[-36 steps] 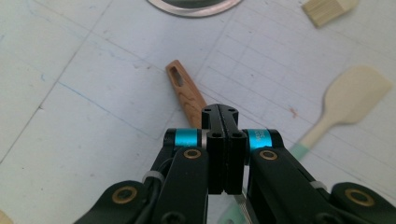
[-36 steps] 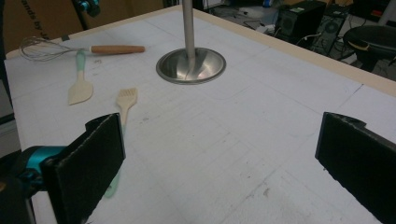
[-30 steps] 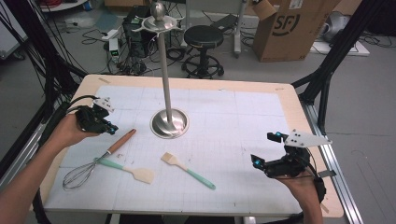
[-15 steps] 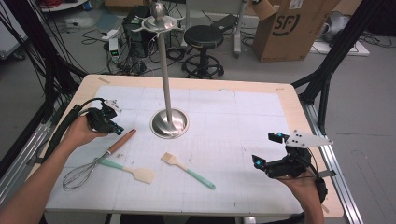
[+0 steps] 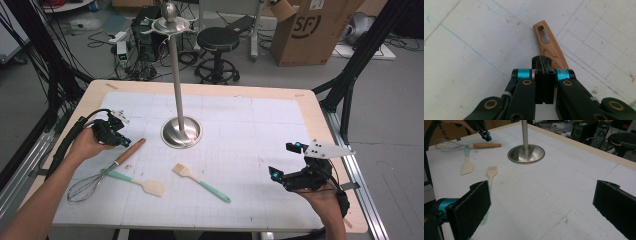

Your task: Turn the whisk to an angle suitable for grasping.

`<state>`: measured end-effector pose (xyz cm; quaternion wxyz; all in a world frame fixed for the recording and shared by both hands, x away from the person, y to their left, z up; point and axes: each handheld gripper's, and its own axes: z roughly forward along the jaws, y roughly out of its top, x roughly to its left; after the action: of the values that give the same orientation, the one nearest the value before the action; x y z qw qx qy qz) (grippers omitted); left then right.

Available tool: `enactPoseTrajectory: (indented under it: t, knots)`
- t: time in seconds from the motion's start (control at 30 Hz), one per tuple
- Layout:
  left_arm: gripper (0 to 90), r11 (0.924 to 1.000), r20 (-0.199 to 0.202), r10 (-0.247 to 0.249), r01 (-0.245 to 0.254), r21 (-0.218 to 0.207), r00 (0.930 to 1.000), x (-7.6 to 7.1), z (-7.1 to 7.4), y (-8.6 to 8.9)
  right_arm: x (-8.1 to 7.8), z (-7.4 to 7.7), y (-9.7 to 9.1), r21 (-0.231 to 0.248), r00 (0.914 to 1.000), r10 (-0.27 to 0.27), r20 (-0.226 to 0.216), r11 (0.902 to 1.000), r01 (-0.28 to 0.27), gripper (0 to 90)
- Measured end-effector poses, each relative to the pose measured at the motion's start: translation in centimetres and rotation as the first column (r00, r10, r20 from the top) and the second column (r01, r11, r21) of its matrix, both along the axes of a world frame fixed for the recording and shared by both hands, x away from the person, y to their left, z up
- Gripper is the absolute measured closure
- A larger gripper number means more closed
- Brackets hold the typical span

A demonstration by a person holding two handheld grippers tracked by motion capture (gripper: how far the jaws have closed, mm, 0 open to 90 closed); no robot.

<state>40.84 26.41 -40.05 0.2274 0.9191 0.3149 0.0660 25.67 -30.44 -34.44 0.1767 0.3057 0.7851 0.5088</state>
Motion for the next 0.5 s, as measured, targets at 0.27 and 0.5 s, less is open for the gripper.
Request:
enactPoseTrajectory:
  t: [0.27,0.5]
  knots:
    - [90.0,1.0,-0.05,0.007,-0.007,-0.005,0.9987,0.1,-0.7,-0.5,-0.1,0.1,0.0,0.0,1.0,-0.002,0.0,1.0,0.002,0.0]
    - [90.0,0.9982,-0.077,-0.059,0.06,0.012,0.9953,-0.1,-1.1,-1.3,0.0,0.0,0.1,-0.001,1.0,-0.001,0.0,1.0,0.001,0.0]
